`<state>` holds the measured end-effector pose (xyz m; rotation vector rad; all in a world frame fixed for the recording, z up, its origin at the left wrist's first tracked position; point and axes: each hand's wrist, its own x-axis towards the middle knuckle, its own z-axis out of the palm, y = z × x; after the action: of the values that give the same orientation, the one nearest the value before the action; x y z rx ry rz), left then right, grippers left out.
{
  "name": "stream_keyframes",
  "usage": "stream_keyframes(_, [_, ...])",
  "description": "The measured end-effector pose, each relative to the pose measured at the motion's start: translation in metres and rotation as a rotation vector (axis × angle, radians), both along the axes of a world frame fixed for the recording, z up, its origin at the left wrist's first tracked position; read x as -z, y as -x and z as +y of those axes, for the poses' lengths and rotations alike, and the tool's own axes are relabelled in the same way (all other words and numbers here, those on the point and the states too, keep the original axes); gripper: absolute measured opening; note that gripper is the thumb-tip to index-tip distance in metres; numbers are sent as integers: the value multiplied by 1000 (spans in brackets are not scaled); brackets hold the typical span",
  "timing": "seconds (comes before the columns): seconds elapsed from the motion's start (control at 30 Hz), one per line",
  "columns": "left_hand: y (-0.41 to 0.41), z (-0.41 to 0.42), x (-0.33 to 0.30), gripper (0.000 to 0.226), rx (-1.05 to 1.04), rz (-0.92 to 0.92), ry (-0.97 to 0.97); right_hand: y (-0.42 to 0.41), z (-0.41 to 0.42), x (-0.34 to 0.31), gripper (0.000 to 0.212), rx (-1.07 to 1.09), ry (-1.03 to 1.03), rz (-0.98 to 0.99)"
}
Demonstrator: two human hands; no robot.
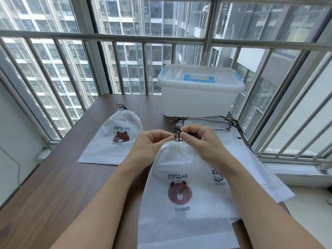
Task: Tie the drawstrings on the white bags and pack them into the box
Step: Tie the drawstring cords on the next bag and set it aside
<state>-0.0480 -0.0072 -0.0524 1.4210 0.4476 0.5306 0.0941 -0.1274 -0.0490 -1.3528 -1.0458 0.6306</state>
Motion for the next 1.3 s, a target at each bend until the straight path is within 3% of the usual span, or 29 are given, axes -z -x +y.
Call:
stream_keyframes(0.17, [-1, 4, 5, 21, -11, 56, 3, 6, 2, 3, 8, 1, 64, -150])
stream_keyframes(0.4, [0, 5, 3, 13, 66, -5, 123, 6, 6, 9, 14, 106, 94, -256])
stream_keyframes(0.5, [-2, 1, 5, 12, 48, 18, -4, 6, 7, 11, 11, 93, 100, -297])
stream_keyframes(0.7, [-5, 1, 9, 9, -37, 64, 21, 2, 8, 9, 10, 67, 91, -135])
stream_keyframes(0.8, [-7, -2, 9, 4, -51, 79, 11, 4, 7, 10, 13, 175, 117, -298])
stream_keyframes(0.9, [-9, -4, 8, 11, -82, 76, 30, 9, 7, 9, 10, 316, 99, -558])
stream_keyframes(0.97, [-8, -3, 7, 13, -81, 69, 84, 12, 9, 8, 9, 358, 89, -625])
stream_keyframes(1.07, [-5, 3, 7, 7, -48, 84, 211, 14, 13, 8, 12, 365, 106, -542])
stream_keyframes(1.17, [-2, 6, 4, 30, 28, 90, 323, 15, 14, 6, 16, 285, 114, -259])
stream_keyframes(1.23, [1, 4, -1, 31, 119, 75, 424, 14, 14, 6, 21, 232, 98, -106])
stream_keyframes(1.3, [4, -1, -7, 26, 224, 75, 520, 13, 13, 5, 20, 215, 94, -91])
